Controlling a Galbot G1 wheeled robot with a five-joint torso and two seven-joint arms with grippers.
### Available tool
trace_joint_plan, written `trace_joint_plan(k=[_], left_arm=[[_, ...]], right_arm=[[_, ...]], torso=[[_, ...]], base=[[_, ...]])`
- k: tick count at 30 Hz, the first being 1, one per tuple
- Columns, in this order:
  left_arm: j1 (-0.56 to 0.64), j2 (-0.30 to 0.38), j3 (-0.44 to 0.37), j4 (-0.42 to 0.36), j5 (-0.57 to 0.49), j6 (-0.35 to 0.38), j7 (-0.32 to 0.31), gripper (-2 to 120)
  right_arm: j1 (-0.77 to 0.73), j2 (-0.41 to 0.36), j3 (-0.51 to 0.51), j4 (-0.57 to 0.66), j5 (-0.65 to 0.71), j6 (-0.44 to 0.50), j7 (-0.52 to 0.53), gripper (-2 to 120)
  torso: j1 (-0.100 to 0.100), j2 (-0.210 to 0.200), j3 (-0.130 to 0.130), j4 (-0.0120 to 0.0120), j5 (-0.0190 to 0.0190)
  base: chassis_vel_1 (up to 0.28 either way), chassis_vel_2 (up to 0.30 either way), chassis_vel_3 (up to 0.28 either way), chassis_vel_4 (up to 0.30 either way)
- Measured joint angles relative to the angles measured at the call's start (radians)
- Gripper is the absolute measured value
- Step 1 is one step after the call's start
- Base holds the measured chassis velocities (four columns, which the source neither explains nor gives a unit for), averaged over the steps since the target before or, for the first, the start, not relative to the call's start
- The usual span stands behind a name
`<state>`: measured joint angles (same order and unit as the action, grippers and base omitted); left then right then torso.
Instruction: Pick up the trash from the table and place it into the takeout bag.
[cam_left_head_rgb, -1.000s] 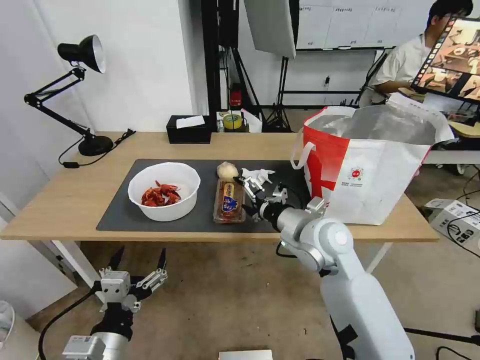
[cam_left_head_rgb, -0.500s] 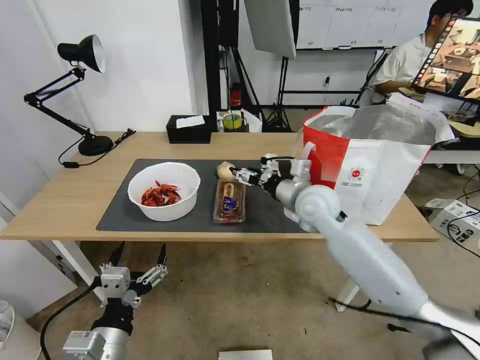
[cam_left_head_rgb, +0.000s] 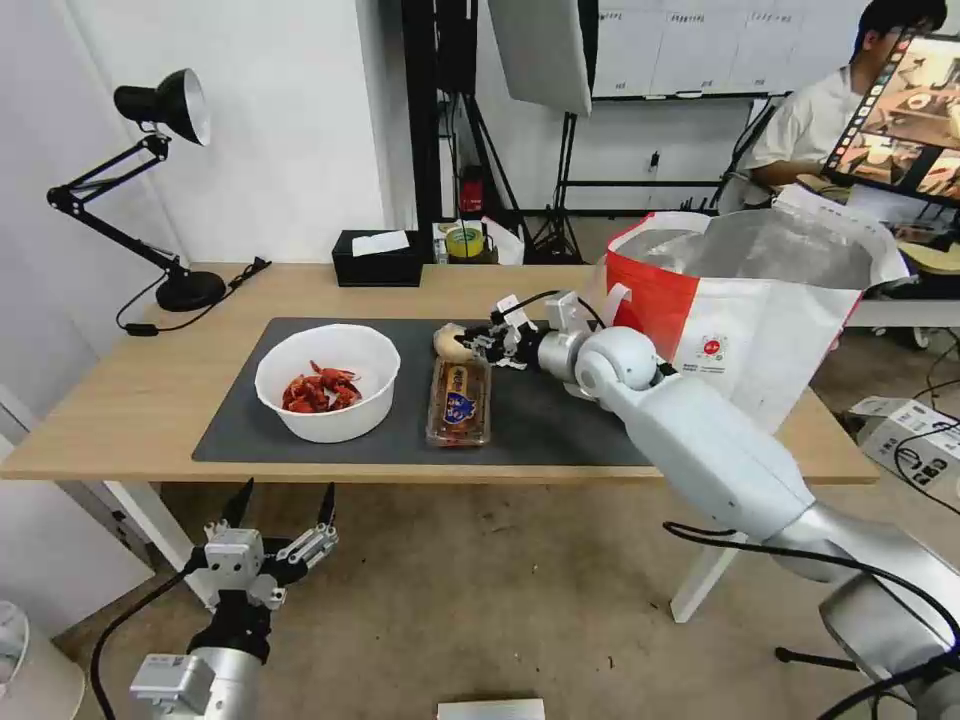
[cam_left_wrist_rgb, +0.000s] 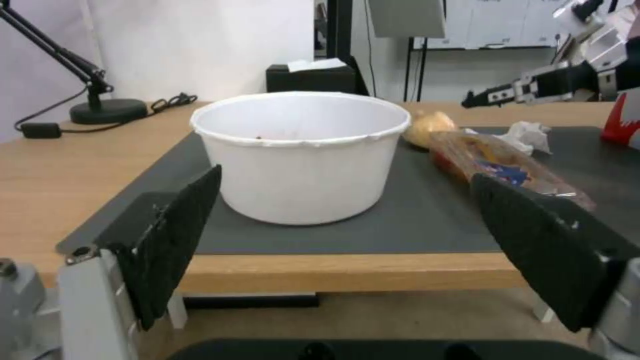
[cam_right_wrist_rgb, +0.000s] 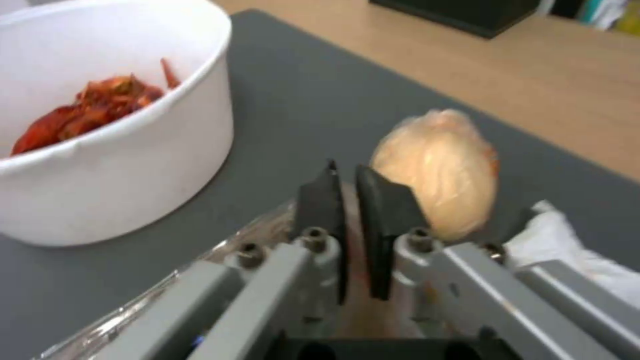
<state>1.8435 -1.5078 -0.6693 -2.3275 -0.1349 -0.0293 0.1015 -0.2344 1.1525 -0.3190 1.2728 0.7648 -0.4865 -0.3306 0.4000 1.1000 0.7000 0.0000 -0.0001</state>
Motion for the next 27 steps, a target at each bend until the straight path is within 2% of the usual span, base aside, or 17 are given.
trace_joint_plan(k=[7,27], left_arm=[[-0.002,0.001,0.007,0.006,-0.001,0.000,0.000,100],[-0.001,-0.005,0.009,0.007,0.002,-0.003,0.001,100]], right_arm=[[0.017,0.021,-0.023,-0.079,0.007,0.040,-0.072,0],[0.006,0.047,-0.031,-0.118,0.041,0.024,-0.077,0]], torso=[[0.000,0.000,0.000,0.0000,0.0001],[0.000,0.000,0.000,0.0000,0.0000]], base=[[0.000,0.000,0.000,0.000],[0.000,0.000,0.000,0.000]])
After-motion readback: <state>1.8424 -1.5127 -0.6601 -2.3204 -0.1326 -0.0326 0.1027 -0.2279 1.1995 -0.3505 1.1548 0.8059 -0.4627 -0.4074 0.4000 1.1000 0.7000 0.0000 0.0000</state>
